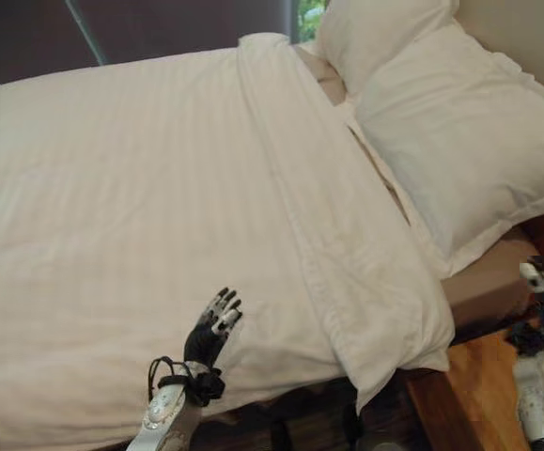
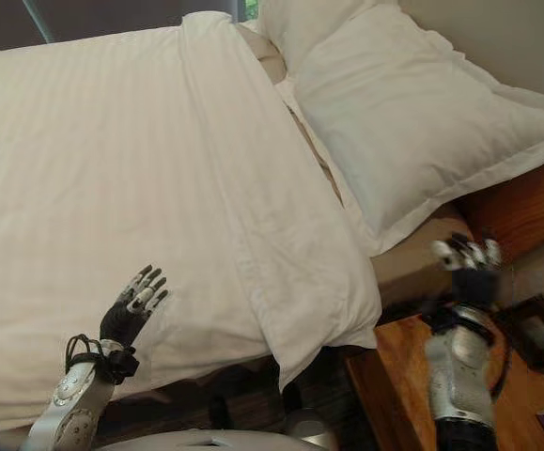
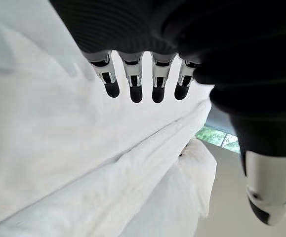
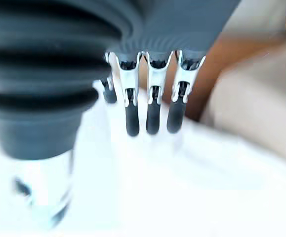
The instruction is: Making the bed.
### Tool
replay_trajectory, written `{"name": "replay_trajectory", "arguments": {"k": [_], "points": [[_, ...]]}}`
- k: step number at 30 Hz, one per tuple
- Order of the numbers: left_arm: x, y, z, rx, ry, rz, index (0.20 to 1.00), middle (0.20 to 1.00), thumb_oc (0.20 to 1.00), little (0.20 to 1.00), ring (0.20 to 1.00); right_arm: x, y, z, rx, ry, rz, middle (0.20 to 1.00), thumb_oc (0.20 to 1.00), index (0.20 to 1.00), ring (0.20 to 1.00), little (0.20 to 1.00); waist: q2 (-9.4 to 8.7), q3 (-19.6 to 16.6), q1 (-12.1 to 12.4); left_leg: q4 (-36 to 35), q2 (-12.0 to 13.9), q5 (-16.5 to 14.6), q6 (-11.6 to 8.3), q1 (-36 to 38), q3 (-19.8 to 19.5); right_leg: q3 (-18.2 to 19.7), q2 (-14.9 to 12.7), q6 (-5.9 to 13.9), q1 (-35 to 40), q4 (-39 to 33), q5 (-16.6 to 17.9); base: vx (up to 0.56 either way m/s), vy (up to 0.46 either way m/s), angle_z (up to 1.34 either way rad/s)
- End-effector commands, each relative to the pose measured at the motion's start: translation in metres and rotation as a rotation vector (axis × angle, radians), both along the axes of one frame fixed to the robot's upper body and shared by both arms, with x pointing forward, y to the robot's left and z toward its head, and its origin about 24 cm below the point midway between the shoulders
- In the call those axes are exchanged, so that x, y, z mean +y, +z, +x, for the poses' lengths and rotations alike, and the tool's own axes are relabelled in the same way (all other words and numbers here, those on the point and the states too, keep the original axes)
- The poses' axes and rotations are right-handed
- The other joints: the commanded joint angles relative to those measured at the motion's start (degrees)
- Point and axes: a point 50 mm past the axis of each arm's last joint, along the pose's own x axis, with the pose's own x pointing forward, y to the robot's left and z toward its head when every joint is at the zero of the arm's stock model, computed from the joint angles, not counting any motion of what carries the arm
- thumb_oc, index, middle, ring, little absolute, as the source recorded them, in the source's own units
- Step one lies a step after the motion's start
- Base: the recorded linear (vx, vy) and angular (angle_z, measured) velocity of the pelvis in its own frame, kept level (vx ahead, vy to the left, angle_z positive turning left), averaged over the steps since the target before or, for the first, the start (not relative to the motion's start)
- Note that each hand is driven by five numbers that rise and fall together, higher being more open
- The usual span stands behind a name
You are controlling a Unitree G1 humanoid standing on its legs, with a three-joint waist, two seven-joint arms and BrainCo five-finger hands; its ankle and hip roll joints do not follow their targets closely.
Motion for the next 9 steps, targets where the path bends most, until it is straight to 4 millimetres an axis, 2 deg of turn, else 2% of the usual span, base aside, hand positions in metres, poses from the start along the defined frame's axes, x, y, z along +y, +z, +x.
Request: {"name": "replay_trajectory", "arguments": {"k": [1,2,3,4,6,7,9], "points": [[-0.004,0.005,0.007,-0.052,-0.034,0.029,1.000,1.000,1.000,1.000,1.000,0.028,-0.022,0.003,0.064,0.234,0.068,1.000,1.000,1.000,1.000,1.000,-0.41,-0.2,0.9,0.7,0.5,-2.5,-0.86,4.1,0.8,-0.5,0.2,3.51,-2.5,0.7,1.2,-0.06,0.020,-0.04],[-0.006,0.004,0.007,-0.050,-0.044,0.032,1.000,1.000,1.000,1.000,1.000,0.042,-0.025,0.002,0.084,0.314,0.064,1.000,1.000,1.000,1.000,1.000,-0.53,-0.2,1.1,0.7,0.5,-2.4,-0.86,4.1,0.9,-0.5,0.1,3.52,-2.4,0.7,1.2,-0.02,0.012,-0.05],[-0.006,0.004,0.007,-0.050,-0.043,0.032,1.000,1.000,1.000,1.000,1.000,0.042,-0.025,0.001,0.085,0.315,0.064,1.000,1.000,1.000,1.000,1.000,-0.54,-0.2,1.0,0.7,0.5,-2.4,-0.86,4.2,0.9,-0.5,0.1,3.52,-2.4,0.7,1.2,-0.03,0.008,-0.09],[-0.010,0.001,0.006,-0.044,-0.060,0.035,1.000,1.000,1.000,1.000,1.000,0.060,-0.037,-0.003,0.156,0.428,0.044,1.000,1.000,1.000,1.000,1.000,-0.71,-0.1,1.5,0.7,0.4,-2.4,-0.88,4.2,0.7,-0.7,0.1,3.52,-2.3,0.7,1.2,-0.03,0.001,-0.10],[-0.013,-0.004,0.002,-0.026,-0.071,0.042,1.000,1.000,1.000,1.000,1.000,0.078,-0.045,-0.011,0.188,0.520,0.078,1.000,1.000,1.000,1.000,1.000,-0.82,-0.1,1.9,0.7,0.4,-2.3,-0.88,4.2,0.4,-1.0,0.0,3.51,-2.0,0.7,1.1,-0.01,0.002,-0.03],[-0.013,-0.004,0.002,-0.025,-0.070,0.043,1.000,1.000,1.000,1.000,1.000,0.078,-0.045,-0.011,0.188,0.521,0.078,1.000,1.000,1.000,1.000,1.000,-0.82,-0.1,1.9,0.7,0.4,-2.3,-0.88,4.2,0.4,-1.0,0.0,3.51,-2.0,0.7,1.1,0.00,0.005,0.05],[-0.015,-0.010,-0.004,0.001,-0.094,0.065,1.000,1.000,1.000,1.000,1.000,0.090,-0.052,-0.018,0.236,0.617,0.081,1.000,1.000,1.000,1.000,1.000,-0.92,-0.2,2.4,0.7,0.2,-2.4,-0.84,4.5,0.1,-1.3,-0.3,3.53,-1.6,0.7,0.9,0.01,0.009,0.04]]}}
